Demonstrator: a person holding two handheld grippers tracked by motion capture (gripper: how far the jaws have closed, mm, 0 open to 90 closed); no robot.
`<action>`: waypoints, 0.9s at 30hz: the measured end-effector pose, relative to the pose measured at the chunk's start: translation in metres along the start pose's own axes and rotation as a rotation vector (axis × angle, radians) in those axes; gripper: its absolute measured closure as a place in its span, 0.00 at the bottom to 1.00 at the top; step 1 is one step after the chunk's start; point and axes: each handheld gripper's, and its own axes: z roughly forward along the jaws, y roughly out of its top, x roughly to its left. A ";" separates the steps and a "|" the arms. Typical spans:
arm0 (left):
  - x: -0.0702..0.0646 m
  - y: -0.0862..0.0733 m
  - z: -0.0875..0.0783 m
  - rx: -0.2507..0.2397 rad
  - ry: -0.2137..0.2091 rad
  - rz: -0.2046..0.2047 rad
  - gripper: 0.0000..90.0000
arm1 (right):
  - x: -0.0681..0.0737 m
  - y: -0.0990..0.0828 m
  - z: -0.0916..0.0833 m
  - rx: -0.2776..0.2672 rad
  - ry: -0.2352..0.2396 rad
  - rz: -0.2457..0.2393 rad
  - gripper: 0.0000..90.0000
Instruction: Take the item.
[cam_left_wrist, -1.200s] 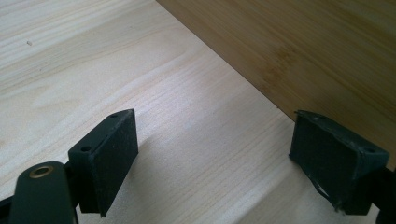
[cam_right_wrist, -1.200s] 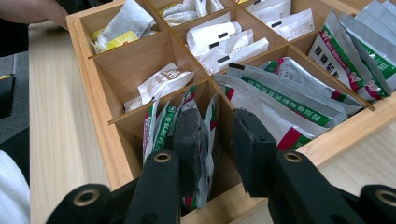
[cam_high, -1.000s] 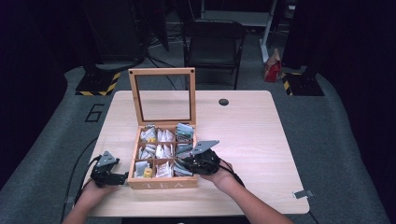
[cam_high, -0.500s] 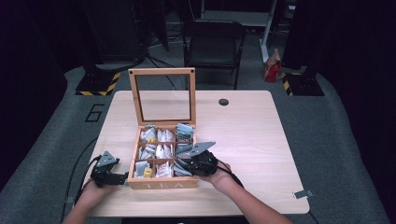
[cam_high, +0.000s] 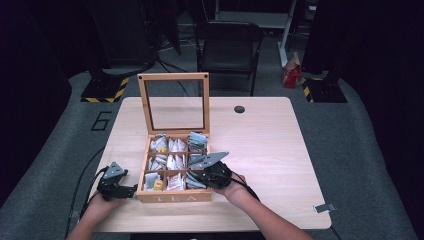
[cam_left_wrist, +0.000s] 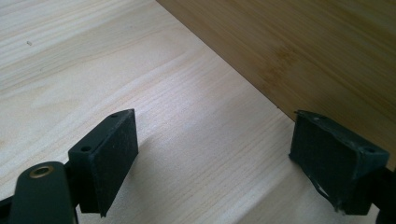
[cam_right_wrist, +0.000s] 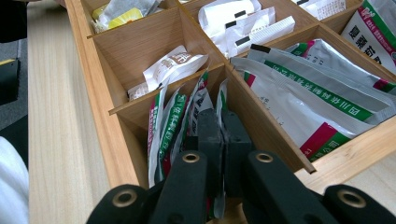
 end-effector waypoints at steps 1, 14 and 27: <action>0.000 0.000 0.000 0.004 -0.001 0.006 0.16 | 0.000 0.000 0.000 0.001 0.002 -0.003 1.00; 0.000 0.000 0.000 0.000 0.000 0.000 0.16 | 0.000 0.001 -0.002 -0.004 0.002 -0.002 1.00; 0.000 0.000 0.000 0.000 0.000 0.000 0.16 | -0.002 0.014 -0.022 -0.047 0.013 0.000 1.00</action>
